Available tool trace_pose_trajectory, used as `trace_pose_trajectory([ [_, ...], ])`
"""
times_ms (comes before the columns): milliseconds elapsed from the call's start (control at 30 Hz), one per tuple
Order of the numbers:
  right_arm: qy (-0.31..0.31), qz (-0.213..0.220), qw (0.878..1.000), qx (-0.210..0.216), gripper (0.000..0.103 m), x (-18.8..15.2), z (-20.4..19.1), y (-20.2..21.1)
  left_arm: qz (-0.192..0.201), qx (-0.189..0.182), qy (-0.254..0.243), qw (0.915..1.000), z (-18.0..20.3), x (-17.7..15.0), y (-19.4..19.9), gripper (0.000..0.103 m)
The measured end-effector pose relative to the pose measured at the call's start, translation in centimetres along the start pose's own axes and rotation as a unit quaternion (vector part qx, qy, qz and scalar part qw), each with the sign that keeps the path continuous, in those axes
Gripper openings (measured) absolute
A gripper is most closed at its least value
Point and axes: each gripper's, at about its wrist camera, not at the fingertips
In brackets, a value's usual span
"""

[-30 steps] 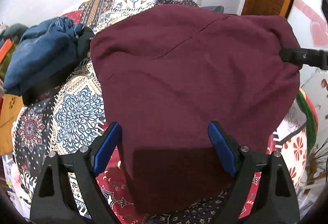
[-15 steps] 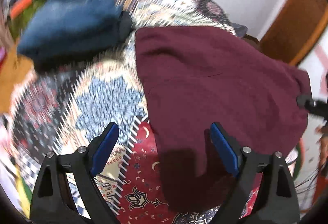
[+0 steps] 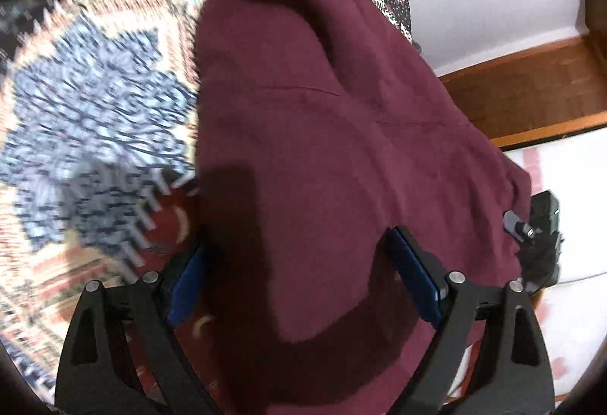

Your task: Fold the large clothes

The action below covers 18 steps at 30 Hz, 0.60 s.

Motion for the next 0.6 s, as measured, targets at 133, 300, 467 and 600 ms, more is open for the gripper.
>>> trace_pose_trajectory([
  [133, -0.001, 0.007, 1.000, 0.004, 0.097, 0.3, 0.0, -0.1, -0.004, -0.015, 0.004, 0.9999, 0.2, 1.1, -0.7, 0.093],
  [300, 0.004, 0.017, 1.000, 0.009, 0.067, 0.4, -0.4, 0.4, -0.002, -0.015, 0.001, 0.9999, 0.8, 1.5, -0.8, 0.091],
  [467, 0.010, 0.030, 0.999, -0.011, 0.047, 0.0, -1.1, 0.9, 0.016, -0.010, -0.003, 0.9998, 0.9, 0.9, 0.6, 0.065],
  [600, 0.013, 0.042, 0.999, -0.015, 0.039, -0.4, -2.0, 1.7, 0.039, 0.004, -0.050, 0.9980, 3.1, -0.2, 2.3, 0.047],
])
Point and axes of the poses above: each gripper's, at about its wrist camera, not at the fingertips, and y roughly against the way its jaws point, z to its right, x to its top, and after that the axes turned 14 degrees about -z, right-handed
